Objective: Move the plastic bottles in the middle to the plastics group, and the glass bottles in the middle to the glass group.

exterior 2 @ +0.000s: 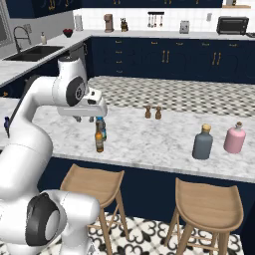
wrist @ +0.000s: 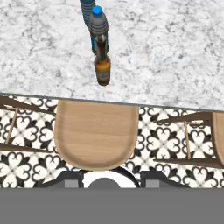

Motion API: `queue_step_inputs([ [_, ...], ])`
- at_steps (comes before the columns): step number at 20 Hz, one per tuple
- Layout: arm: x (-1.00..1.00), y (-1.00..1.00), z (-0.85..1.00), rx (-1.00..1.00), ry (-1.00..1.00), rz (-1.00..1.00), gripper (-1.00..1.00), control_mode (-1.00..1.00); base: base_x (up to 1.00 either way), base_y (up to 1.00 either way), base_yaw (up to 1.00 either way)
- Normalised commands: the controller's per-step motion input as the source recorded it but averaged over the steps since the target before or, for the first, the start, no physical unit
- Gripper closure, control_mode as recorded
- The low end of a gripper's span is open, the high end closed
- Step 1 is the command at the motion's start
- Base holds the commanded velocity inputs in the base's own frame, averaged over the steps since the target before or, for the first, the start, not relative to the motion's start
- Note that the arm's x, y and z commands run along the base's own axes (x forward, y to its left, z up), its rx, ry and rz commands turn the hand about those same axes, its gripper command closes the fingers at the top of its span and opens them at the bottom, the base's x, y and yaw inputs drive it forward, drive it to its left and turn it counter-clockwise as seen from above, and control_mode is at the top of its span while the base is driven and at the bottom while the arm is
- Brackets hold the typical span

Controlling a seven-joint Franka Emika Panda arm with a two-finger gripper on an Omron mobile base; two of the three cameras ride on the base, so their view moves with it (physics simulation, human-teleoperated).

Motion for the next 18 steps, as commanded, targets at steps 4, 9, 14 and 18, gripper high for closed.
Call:
queue_step_inputs([
  [4,0.02,0.06,-0.19,-0.06,-0.13,0.00,-1.00,-1.00,0.00,0.00,0.00],
  [9,0.52,0.26,-0.29,-0.01,-0.11,0.04,-1.00,-1.00,0.00,0.00,0.00],
  [14,0.76,0.04,-0.22,0.16,0.15,0.09,-1.00,-1.00,0.00,0.00,0.00],
  [18,0.64,0.10,-0.37,0.06,0.06,0.01,-1.00,-1.00,0.00,0.00,0.00],
])
